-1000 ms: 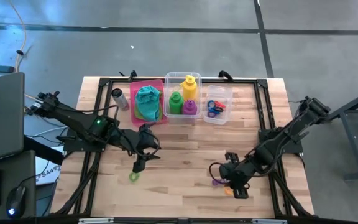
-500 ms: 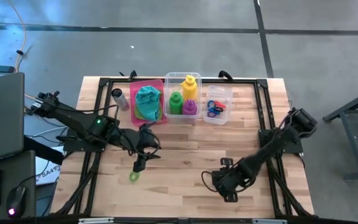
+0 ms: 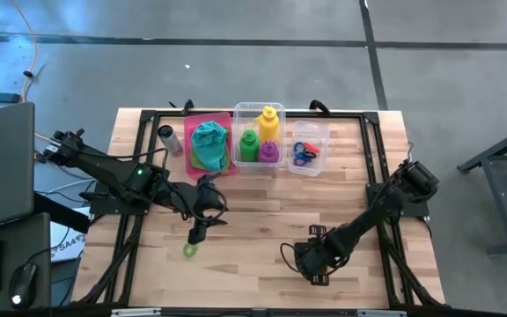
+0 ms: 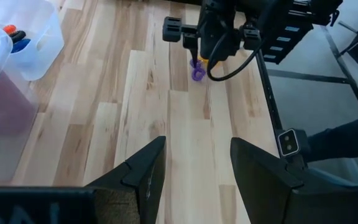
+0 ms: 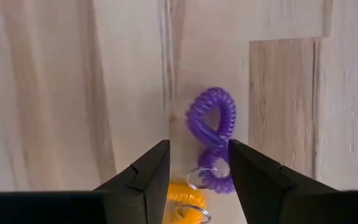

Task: Pick & Place Sports Items
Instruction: Put the purple spring keychain into the right transparent bin

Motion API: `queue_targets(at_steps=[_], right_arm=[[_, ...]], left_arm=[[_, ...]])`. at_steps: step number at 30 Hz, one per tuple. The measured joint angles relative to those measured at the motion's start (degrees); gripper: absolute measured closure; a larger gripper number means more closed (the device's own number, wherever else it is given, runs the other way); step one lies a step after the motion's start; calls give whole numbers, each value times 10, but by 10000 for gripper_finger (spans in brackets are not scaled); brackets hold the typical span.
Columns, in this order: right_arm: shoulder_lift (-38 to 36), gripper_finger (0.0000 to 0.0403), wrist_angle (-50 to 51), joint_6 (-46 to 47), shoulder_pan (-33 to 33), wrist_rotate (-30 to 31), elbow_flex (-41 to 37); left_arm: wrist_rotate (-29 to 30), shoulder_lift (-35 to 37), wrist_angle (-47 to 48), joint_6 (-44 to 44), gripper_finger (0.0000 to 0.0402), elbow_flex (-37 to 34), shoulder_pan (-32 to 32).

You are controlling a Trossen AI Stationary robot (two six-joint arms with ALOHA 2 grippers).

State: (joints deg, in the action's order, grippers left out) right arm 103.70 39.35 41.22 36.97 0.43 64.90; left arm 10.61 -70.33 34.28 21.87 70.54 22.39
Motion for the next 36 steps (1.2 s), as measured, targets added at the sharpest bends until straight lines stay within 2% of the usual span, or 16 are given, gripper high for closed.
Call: queue_targets(at_steps=[13,17,22,23,29,36], right_arm=[[25,252,2,26,-14,4,-1],[29,288,0,24,-18,8,0],[29,377,-4,21,-18,10,0],[29,385,-4,21,-18,10,0],[23,385,-3,47,-18,11,-1],[-40,390,1,76,-21,21,-1]], left_arm=[[-3,0,0,0,225,0,0],[-3,0,0,0,225,0,0],[-3,0,0,0,225,0,0],[-3,0,0,0,225,0,0],[-3,0,0,0,225,0,0],[-3,0,0,0,225,0,0]])
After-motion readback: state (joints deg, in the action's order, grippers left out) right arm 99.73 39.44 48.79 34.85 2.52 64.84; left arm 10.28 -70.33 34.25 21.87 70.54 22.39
